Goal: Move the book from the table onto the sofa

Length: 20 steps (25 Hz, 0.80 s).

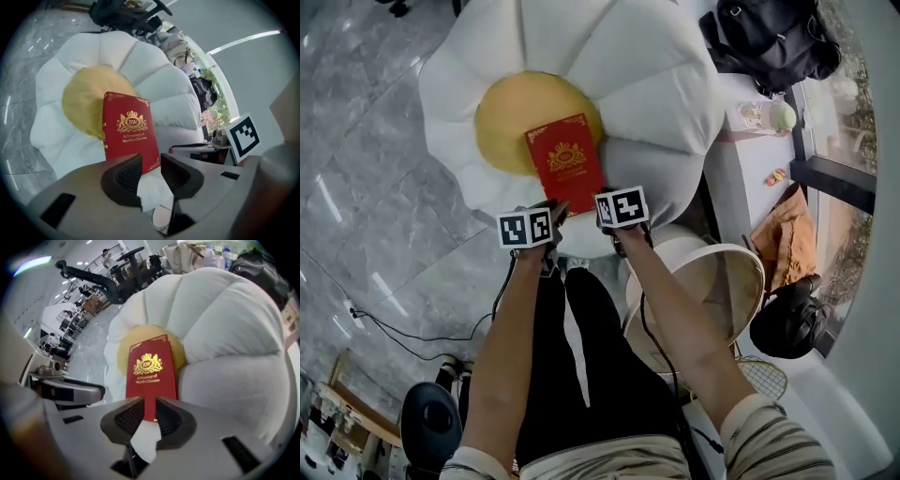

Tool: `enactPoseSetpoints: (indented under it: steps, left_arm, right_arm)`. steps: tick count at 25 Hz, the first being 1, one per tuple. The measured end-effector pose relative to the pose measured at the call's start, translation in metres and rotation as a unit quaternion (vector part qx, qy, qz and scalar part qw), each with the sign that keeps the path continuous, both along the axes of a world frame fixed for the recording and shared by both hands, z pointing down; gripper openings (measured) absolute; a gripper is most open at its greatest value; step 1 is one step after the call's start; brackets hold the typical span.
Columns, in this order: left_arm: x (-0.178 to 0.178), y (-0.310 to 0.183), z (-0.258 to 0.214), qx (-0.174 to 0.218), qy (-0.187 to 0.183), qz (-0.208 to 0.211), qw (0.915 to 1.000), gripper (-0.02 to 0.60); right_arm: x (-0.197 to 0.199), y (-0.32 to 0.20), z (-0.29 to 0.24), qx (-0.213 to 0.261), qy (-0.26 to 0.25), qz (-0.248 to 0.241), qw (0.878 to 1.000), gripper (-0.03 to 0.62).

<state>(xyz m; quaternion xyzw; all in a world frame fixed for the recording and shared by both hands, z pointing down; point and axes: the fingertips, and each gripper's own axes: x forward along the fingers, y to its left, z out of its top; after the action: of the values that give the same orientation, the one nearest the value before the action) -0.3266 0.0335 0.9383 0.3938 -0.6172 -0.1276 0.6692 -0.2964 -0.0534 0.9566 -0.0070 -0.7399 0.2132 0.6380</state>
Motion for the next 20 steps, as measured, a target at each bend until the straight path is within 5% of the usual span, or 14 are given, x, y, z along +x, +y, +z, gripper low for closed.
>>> enactPoseSetpoints:
  steps: [14, 20]
  left_arm:
    - [0.043, 0.011, -0.143, 0.052, -0.077, 0.005, 0.9956, 0.019]
    - [0.059, 0.022, -0.231, 0.078, -0.118, 0.0, 0.99, 0.005]
  right_arm:
    - [0.009, 0.047, -0.156, -0.038, -0.137, 0.058, 0.988, 0.012]
    - [0.041, 0.059, -0.238, -0.061, -0.183, 0.092, 0.977, 0.012]
